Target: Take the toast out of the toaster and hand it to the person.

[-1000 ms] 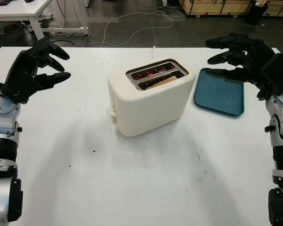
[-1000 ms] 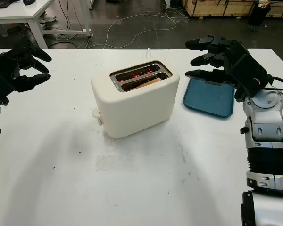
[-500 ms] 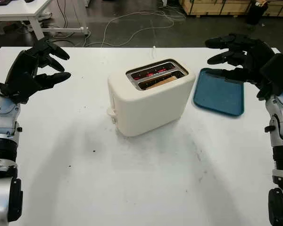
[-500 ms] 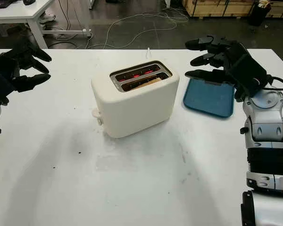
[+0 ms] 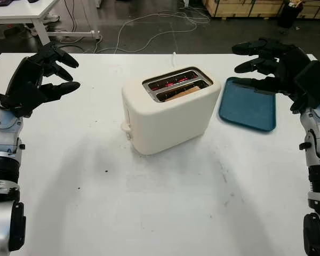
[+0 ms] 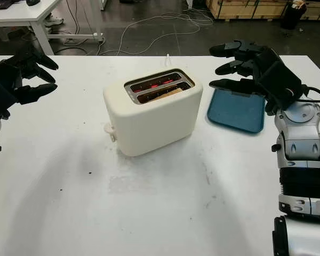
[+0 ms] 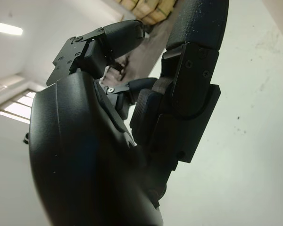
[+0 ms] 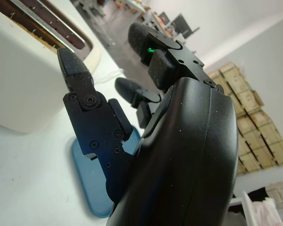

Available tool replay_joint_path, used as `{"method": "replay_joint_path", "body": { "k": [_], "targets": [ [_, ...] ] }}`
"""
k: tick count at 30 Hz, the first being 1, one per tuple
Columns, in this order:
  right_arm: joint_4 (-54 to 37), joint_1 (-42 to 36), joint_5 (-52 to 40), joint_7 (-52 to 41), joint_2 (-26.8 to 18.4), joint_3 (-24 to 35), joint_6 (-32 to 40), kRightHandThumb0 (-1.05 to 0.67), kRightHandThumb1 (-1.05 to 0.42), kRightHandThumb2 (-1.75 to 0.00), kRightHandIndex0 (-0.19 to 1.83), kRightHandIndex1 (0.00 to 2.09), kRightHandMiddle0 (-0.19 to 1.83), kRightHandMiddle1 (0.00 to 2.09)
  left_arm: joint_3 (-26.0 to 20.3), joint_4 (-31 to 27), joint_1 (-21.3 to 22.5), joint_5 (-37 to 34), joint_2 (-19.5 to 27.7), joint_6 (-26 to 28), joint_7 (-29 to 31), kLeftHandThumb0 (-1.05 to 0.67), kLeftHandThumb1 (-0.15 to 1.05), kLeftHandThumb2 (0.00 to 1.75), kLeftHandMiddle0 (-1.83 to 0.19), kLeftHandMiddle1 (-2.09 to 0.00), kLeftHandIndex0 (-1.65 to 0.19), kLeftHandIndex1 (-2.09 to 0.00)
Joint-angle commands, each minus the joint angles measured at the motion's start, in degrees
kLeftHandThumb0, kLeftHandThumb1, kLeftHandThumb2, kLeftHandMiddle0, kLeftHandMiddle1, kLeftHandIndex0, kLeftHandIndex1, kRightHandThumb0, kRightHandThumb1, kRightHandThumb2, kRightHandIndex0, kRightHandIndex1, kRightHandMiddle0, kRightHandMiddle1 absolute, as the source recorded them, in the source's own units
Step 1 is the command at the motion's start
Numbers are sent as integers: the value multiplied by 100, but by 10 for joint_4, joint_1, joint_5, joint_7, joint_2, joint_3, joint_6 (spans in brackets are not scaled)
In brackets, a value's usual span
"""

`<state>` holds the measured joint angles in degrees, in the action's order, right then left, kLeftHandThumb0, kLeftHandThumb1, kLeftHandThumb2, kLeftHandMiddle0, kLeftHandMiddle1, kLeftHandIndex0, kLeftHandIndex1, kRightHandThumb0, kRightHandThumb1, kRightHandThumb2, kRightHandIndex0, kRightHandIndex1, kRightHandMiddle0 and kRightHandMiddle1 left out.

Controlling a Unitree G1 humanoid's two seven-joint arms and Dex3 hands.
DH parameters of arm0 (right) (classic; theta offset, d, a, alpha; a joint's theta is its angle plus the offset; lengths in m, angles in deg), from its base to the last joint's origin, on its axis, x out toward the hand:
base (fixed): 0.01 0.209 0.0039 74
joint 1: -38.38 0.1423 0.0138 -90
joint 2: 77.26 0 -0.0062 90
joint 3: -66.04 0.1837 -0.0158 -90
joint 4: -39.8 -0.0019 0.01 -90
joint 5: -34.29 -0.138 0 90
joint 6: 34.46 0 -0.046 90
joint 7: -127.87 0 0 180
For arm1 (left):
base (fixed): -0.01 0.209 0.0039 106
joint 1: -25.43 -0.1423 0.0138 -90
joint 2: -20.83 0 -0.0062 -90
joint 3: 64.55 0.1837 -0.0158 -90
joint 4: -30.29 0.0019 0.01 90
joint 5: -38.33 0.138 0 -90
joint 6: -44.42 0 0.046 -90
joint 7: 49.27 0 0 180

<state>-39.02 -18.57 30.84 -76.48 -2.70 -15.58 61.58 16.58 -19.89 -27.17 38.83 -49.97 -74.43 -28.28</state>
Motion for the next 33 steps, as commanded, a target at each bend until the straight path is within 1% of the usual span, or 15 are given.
{"method": "replay_joint_path", "body": {
  "k": [1,7,13,19,23,29,33],
  "targets": [
    [-3,3,-4,0,-1,3,-7,-36,-67,0,42,93,57,38,-2,-3,-1,-4,3,-7,0,-105,92,13,-31,-147,-23,-140],
    [-10,2,-1,5,0,1,2,-33,-67,0,42,93,57,38,-2,-5,-2,-4,3,-4,1,-105,92,12,-31,-148,-23,-141],
    [-3,2,-3,1,-1,2,-8,-36,-67,0,42,93,57,38,-2,-5,-2,-2,4,-3,0,-105,92,13,-31,-148,-23,-141],
    [-1,2,-1,2,-1,1,-15,-33,-67,0,43,93,57,38,0,-7,-4,2,6,1,-4,-105,92,12,-31,-149,-23,-142],
    [-1,3,-2,2,0,1,-11,-36,-67,0,42,93,57,38,0,-6,-4,4,7,3,-4,-105,92,11,-31,-150,-23,-143],
    [-5,4,-7,1,1,2,-1,-36,-67,0,41,93,57,38,2,-11,-4,-3,9,23,11,-105,92,9,-36,-149,-26,-144],
    [-5,5,-3,2,-1,0,-4,-35,-67,0,41,94,57,39,4,-18,-5,6,13,33,12,-105,92,8,-39,-148,-28,-144]
  ]
}}
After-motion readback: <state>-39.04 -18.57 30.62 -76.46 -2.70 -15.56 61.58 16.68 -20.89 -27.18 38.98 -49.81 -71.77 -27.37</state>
